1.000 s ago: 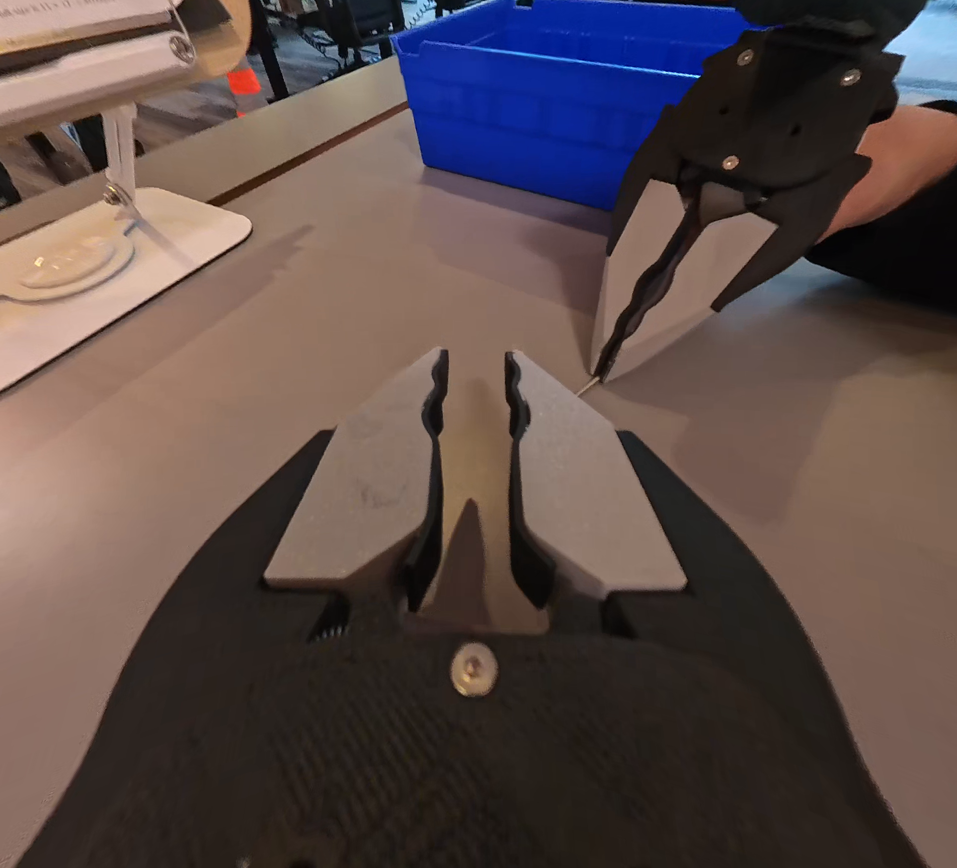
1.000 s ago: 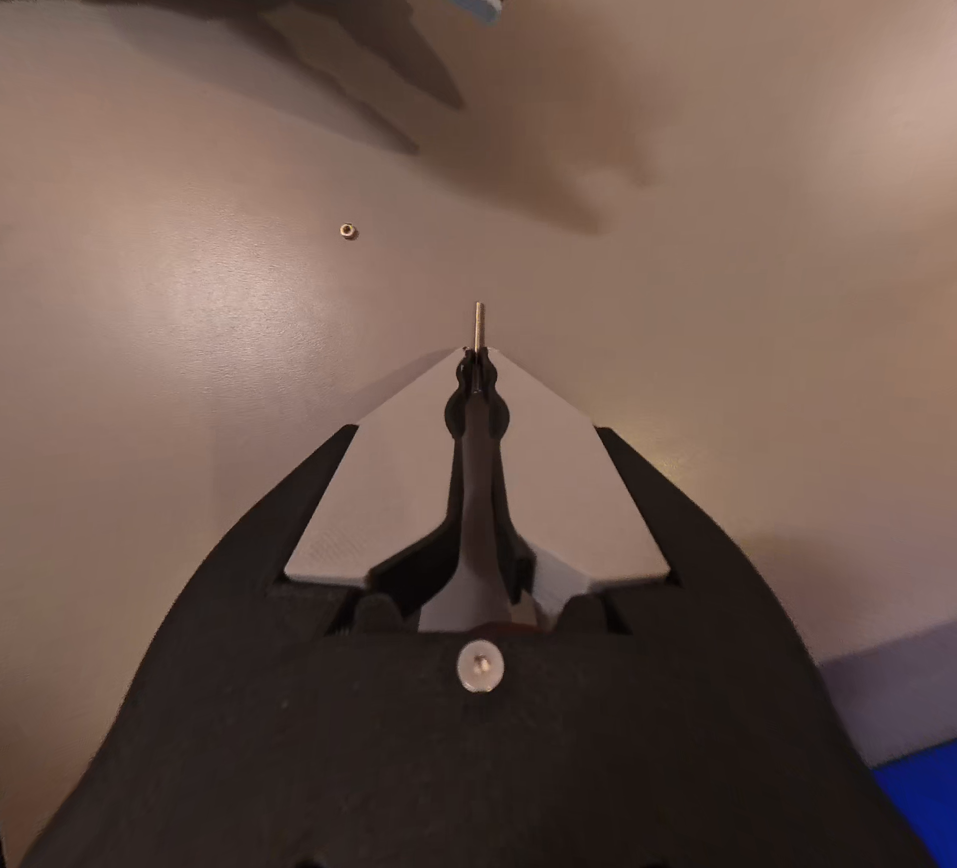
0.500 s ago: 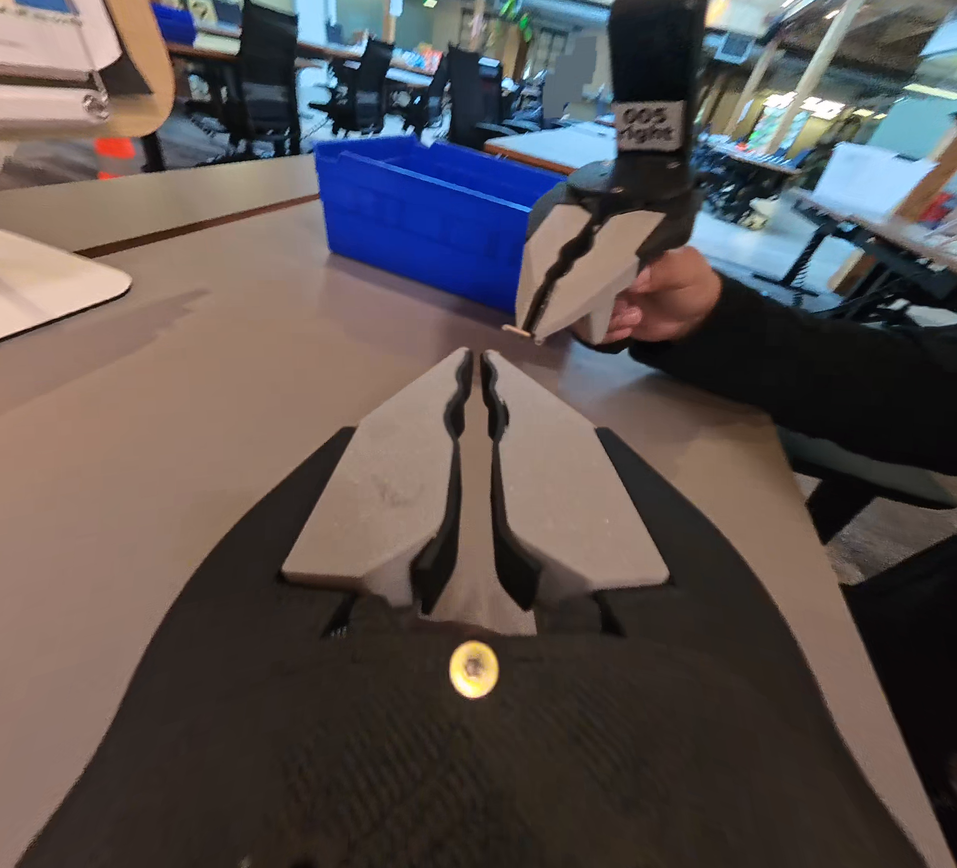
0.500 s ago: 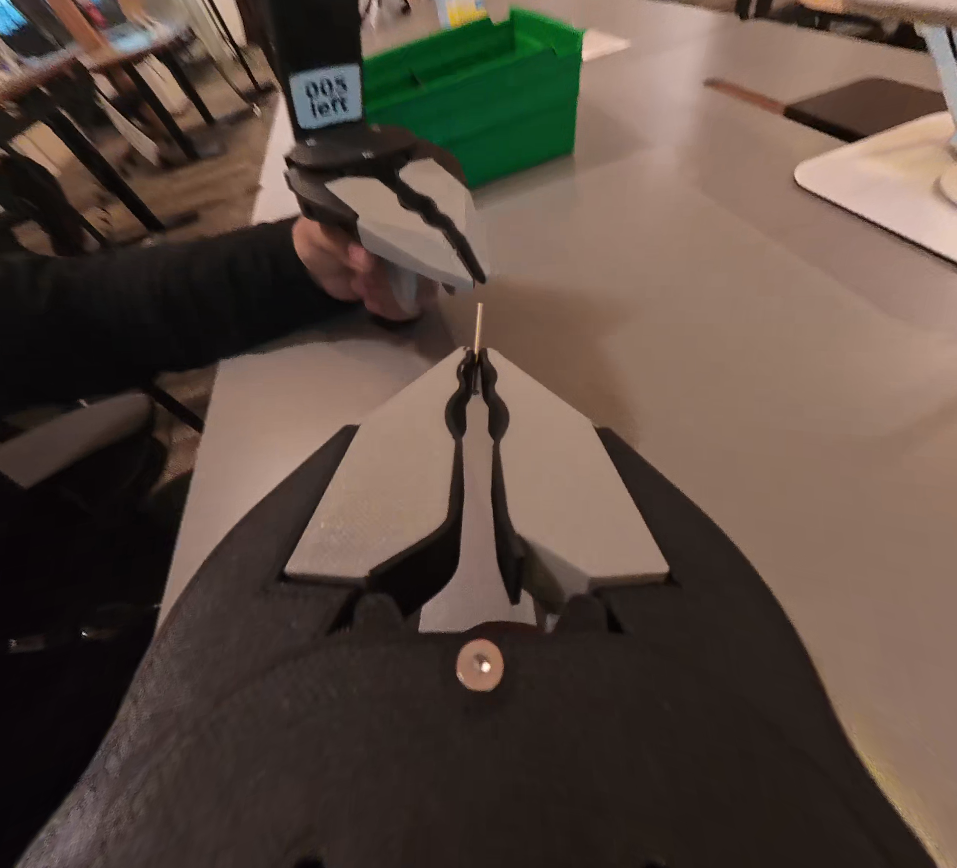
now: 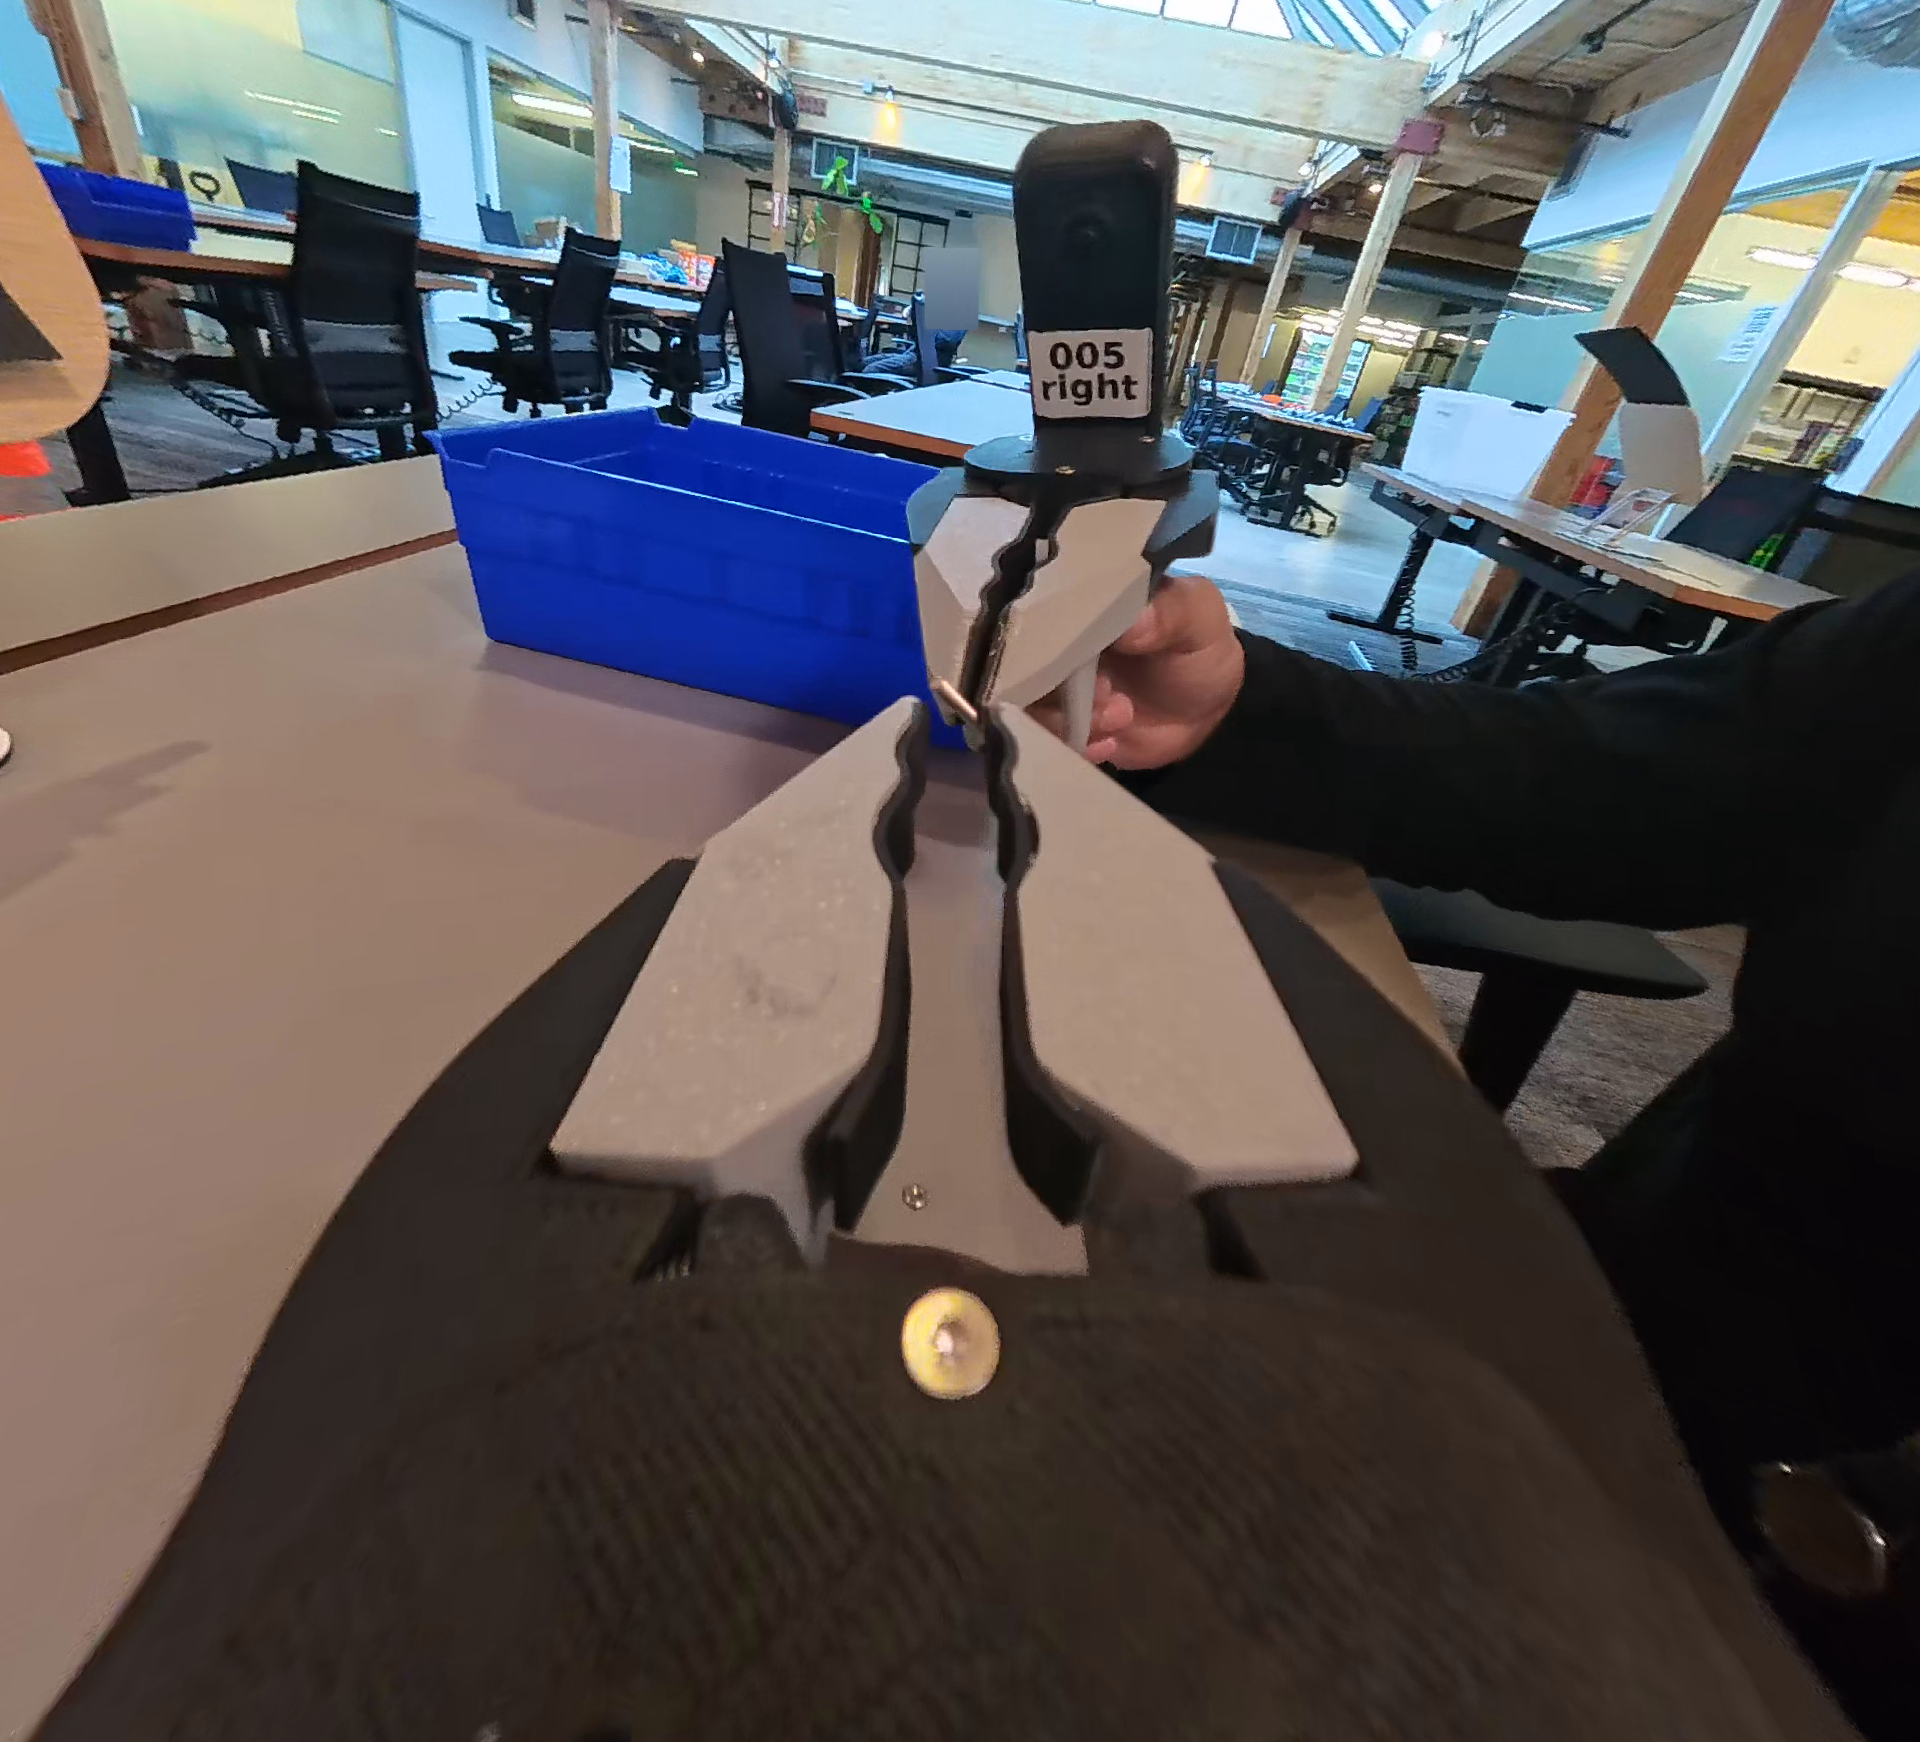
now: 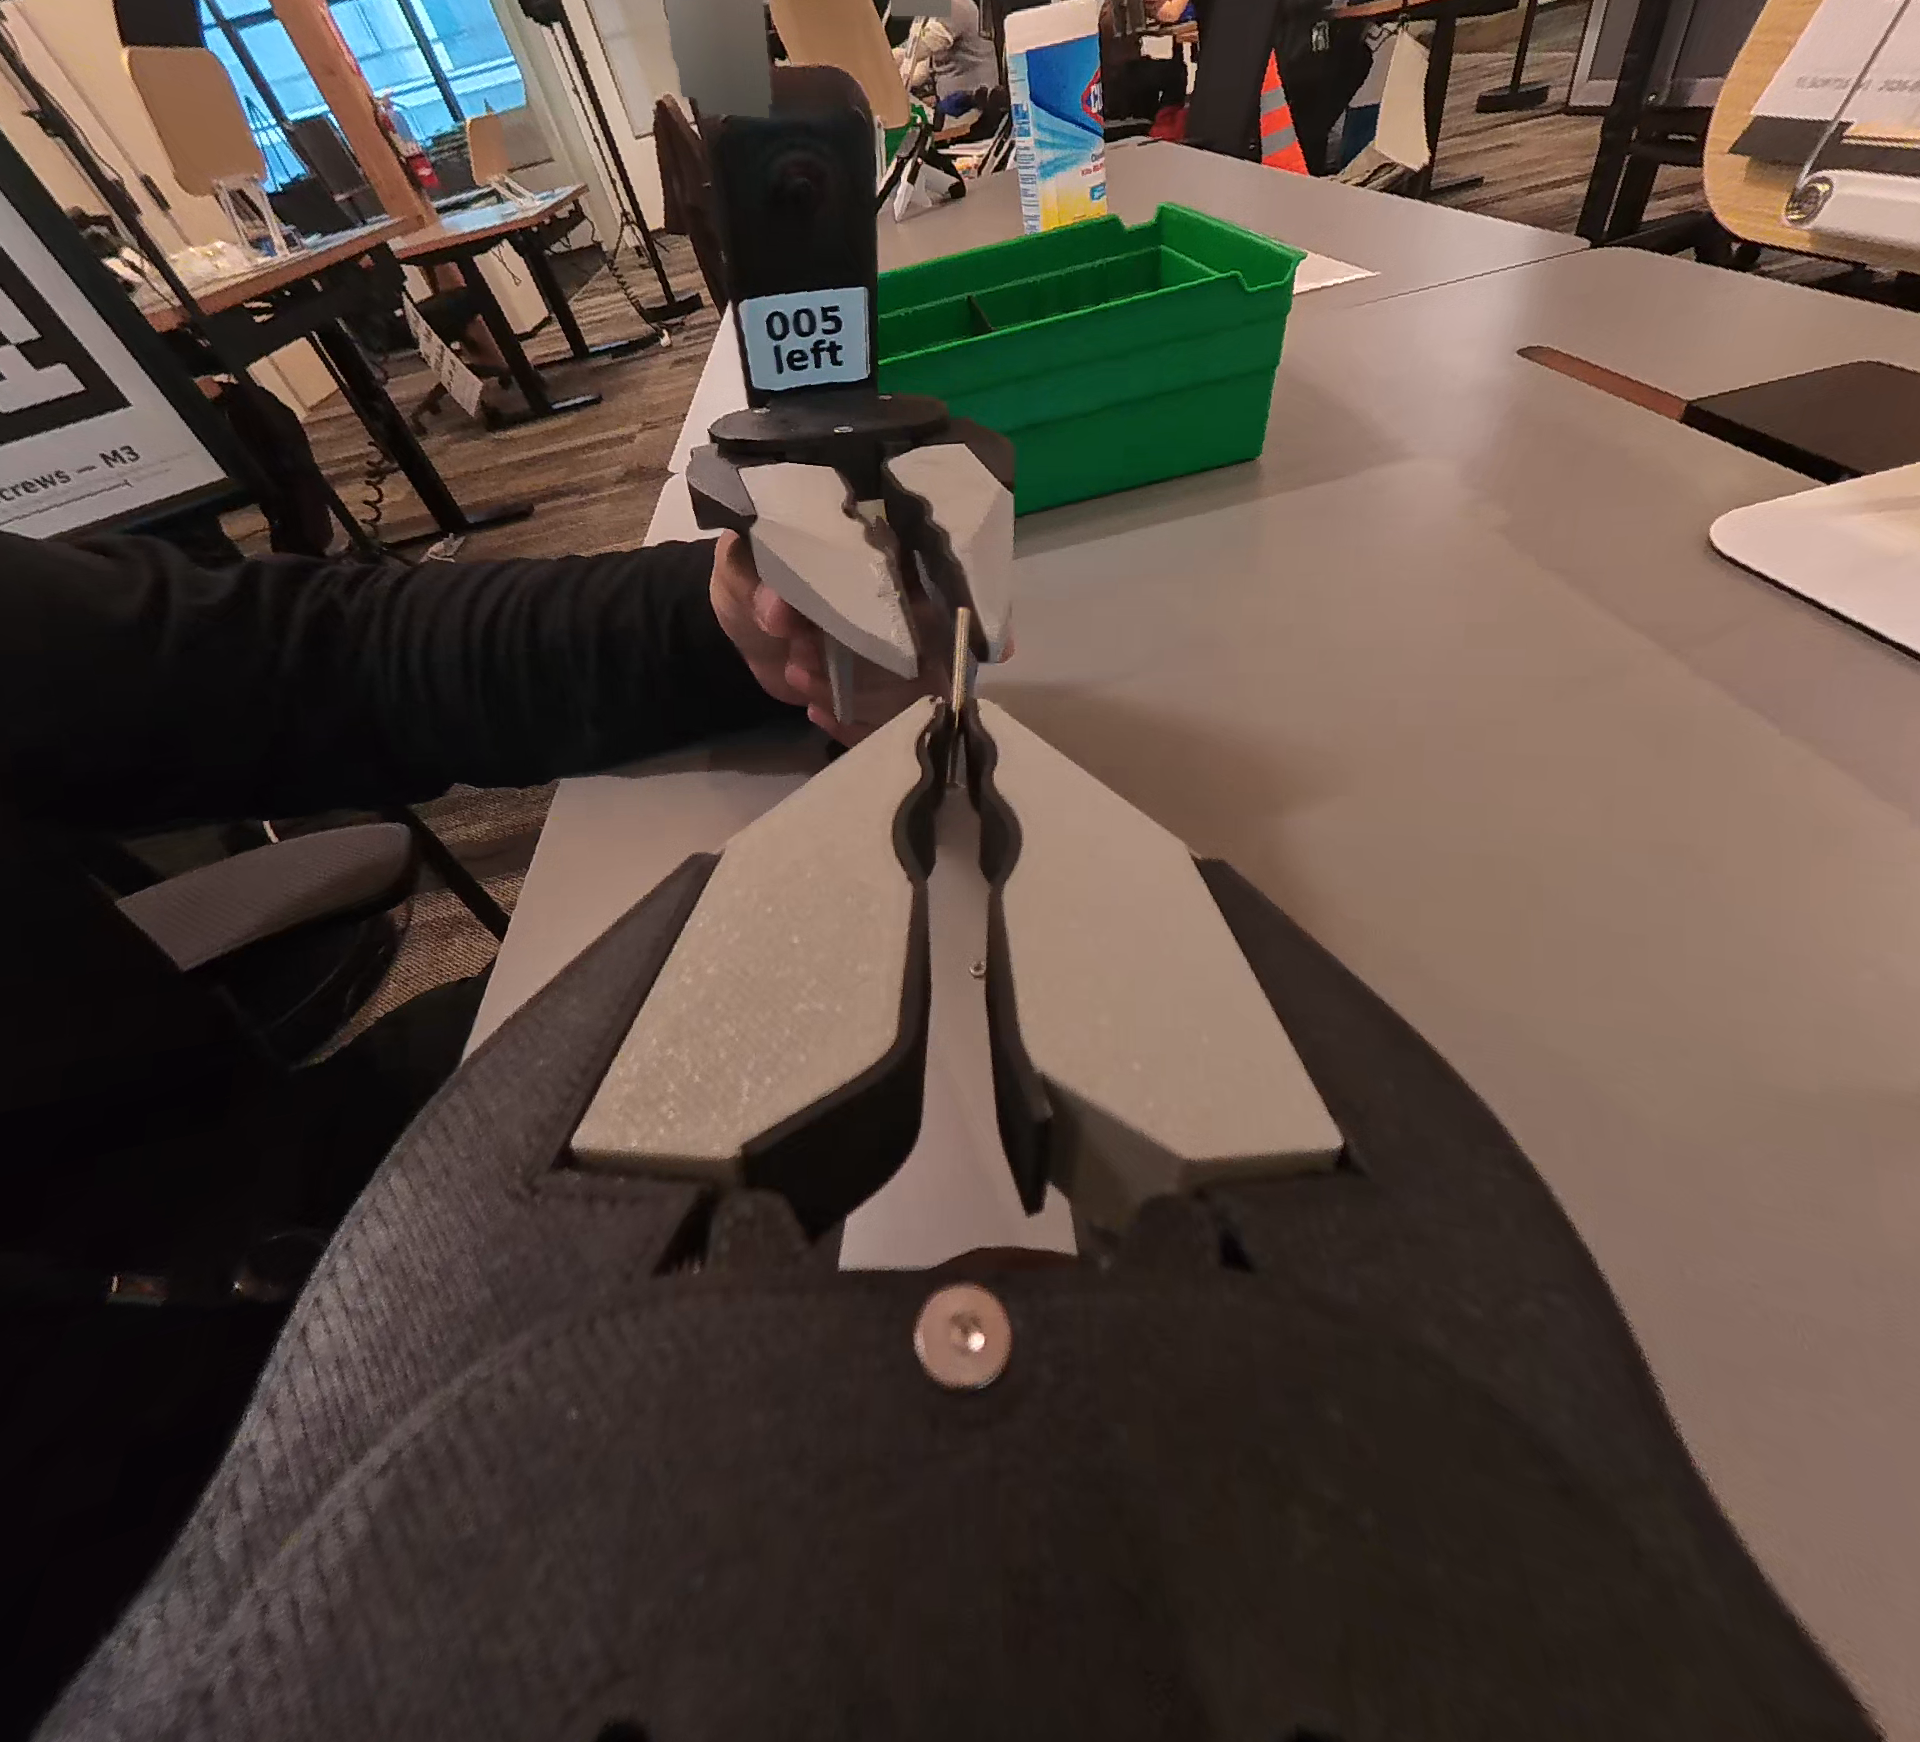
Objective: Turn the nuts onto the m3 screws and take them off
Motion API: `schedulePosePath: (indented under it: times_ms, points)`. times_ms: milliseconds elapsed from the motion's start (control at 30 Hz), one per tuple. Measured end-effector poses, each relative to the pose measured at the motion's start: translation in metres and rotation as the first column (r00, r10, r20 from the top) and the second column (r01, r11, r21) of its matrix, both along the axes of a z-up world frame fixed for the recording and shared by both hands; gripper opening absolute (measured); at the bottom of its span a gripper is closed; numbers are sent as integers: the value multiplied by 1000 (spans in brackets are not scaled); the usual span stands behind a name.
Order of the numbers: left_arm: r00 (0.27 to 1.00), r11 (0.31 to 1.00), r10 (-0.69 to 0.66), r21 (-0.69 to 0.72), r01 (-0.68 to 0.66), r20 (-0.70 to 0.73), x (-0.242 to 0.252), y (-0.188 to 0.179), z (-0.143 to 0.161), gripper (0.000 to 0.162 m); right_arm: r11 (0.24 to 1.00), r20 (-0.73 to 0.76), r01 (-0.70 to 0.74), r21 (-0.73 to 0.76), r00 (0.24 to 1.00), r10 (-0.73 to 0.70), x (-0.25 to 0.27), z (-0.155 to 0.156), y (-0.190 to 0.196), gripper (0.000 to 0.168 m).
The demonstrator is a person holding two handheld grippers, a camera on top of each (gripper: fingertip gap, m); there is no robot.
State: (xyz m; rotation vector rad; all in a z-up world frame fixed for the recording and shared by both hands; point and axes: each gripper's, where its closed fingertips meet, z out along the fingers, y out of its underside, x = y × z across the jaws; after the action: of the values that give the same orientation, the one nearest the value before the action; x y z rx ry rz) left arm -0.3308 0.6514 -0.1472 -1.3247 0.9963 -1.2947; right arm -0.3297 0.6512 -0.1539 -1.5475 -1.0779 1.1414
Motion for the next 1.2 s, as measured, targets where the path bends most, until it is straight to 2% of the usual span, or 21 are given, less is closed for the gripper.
schedulePosePath:
  times_ms: [433,733,1200]
  points:
    - [1000,1000,-25,-8,25,16,3,-5,2,4,1000,0,-28,5,1000,28,-4,0,-6,0]
    - [1000,998,-9,61,9,9,3,-9,5,1,999,-26,-38,-17,999,38,-5,2,-7,0]
    - [1000,1000,-20,23,20,-4,5,-9,2,1,999,-13,-45,-21,999,45,-10,-4,-8,0]
